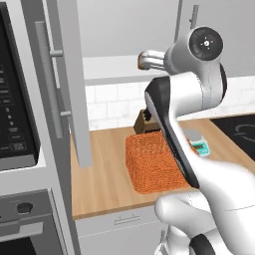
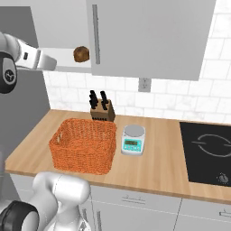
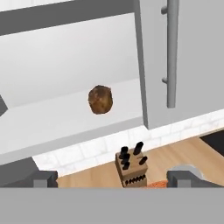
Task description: Open the cabinet, pick up the bread from the cabinet and place it in the basket. Then move the basket to the dining counter.
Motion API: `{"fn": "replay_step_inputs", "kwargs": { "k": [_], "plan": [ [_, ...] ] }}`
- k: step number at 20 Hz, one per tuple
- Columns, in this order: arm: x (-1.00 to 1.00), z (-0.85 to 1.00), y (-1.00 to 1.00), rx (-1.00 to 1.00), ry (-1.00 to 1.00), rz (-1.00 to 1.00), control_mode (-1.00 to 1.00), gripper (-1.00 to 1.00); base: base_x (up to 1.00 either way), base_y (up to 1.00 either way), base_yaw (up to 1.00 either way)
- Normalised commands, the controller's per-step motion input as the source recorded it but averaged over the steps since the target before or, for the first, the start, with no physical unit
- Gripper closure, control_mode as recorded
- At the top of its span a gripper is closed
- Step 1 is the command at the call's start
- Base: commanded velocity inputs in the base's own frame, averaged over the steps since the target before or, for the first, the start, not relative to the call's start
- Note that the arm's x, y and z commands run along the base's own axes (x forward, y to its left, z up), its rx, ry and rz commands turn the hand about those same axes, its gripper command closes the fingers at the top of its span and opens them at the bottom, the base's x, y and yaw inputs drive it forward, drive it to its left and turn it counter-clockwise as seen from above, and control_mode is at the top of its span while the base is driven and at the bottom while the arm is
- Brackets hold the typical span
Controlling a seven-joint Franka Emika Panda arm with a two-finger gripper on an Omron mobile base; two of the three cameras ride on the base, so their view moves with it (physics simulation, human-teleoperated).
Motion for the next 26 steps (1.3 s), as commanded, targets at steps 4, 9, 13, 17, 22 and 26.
{"fn": "replay_step_inputs", "kwargs": {
  "k": [4,9,13,17,22,26],
  "plan": [
    [0.32,-0.01,-0.15,-0.09,0.04,0.0,-1.0,-1.0,0.0,0.0,0.0],
    [0.2,-0.07,-0.1,-0.06,-0.01,0.0,-1.0,-1.0,0.0,0.0,0.0],
    [0.36,-0.15,0.0,-0.08,0.0,0.0,-1.0,-1.0,0.0,0.0,0.0],
    [0.51,-0.06,0.0,-0.05,0.0,0.0,-1.0,-1.0,0.0,0.0,0.0],
    [0.52,-0.01,0.0,-0.01,0.0,0.0,-1.0,-1.0,0.0,0.0,0.0],
    [0.44,-0.01,0.0,0.0,0.0,0.0,-1.0,-1.0,0.0,0.0,0.0]
  ]
}}
